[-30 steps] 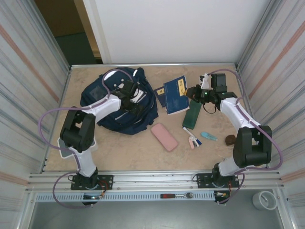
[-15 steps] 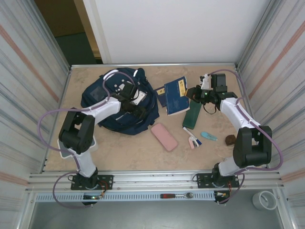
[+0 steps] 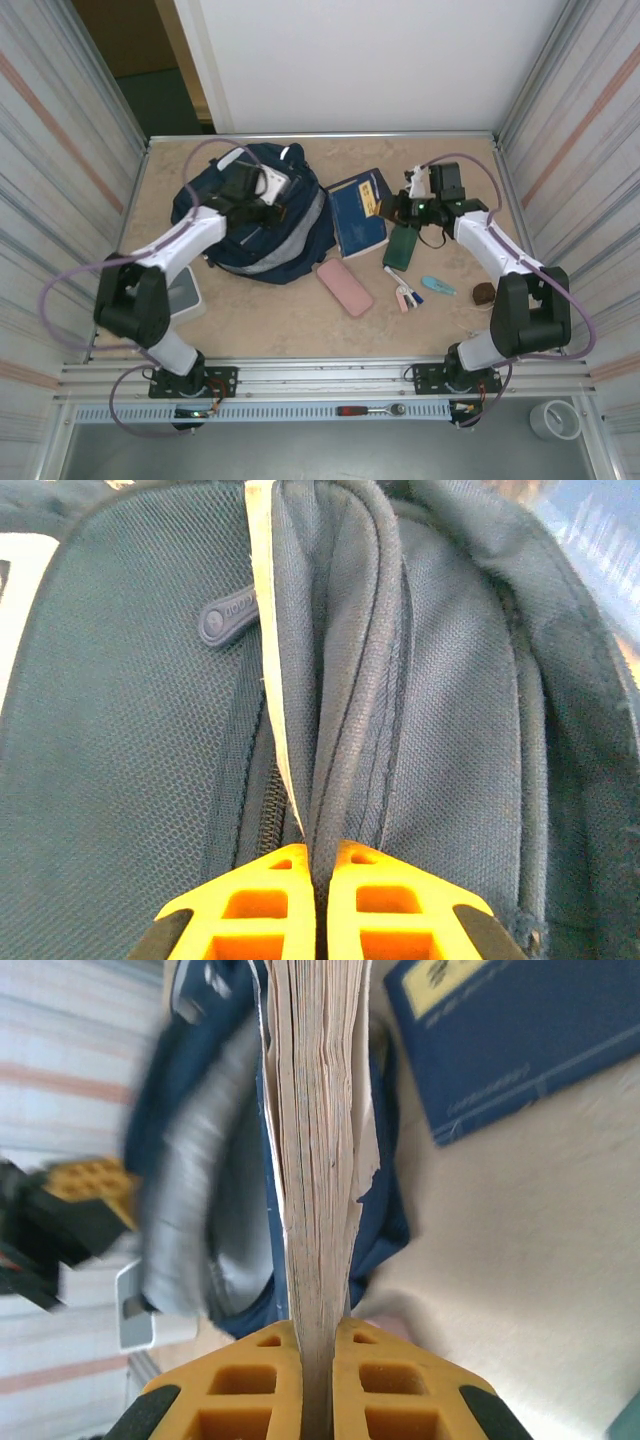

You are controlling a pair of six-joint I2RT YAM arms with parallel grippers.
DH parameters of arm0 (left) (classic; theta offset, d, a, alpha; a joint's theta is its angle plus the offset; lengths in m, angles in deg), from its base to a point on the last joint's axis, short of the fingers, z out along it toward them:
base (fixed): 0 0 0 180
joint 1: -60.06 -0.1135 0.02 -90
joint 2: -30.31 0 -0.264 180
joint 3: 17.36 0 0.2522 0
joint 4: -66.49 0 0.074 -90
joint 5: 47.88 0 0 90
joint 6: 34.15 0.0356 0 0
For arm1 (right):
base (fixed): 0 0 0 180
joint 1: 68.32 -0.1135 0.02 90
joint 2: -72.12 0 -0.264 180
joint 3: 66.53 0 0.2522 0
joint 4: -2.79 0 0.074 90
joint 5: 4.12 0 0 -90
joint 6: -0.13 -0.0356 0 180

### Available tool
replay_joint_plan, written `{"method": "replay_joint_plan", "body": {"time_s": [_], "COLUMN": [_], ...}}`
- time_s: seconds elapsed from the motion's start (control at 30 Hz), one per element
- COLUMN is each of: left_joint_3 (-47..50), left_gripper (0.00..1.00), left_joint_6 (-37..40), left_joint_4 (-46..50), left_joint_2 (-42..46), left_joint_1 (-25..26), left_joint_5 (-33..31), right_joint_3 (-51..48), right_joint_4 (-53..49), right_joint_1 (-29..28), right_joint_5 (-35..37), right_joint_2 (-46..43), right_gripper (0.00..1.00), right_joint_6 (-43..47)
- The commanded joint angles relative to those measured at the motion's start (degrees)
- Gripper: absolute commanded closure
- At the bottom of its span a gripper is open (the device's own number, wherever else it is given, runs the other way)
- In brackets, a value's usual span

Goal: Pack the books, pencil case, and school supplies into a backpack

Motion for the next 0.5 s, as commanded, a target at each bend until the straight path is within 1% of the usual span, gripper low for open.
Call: {"method": "replay_joint_plan", "body": {"time_s": [0.0,0.13,0.27,0.4,0.47], "left_joint_3": [1.4,1.0,0.5,-0.1,-0.5], "left_gripper": [1.0,1.0,1.0,1.0,1.0], "left_joint_6": [-6.0,-8.6,-8.5,-8.9,-9.2], "left_joint_4": [-12.1,-14.2,-14.0,-14.0,-13.8], "left_joint_2": [7.4,8.3,8.2,7.4,6.9], "left_joint_1": [-4.6,-8.5,-10.2,-11.1,-11.2], "left_joint_5": [13.5,18.0,20.5,23.1,24.2], "right_joint_3": [-1.2,-1.7,3.8,11.2,14.0], "right_joint_4": [3.7,12.2,18.3,23.3,28.1], "right_joint_1": [-3.8,-8.4,-13.8,-18.2,-19.9], "right_joint_5": [-5.5,-5.4,-3.1,4.2,8.7], "right_joint_2": [-1.9,0.8,8.5,17.4,21.6], "right_gripper": [1.0,1.0,1.0,1.0,1.0], "right_joint_6": [-4.4,-10.9,-15.4,-19.5,-22.4]}}
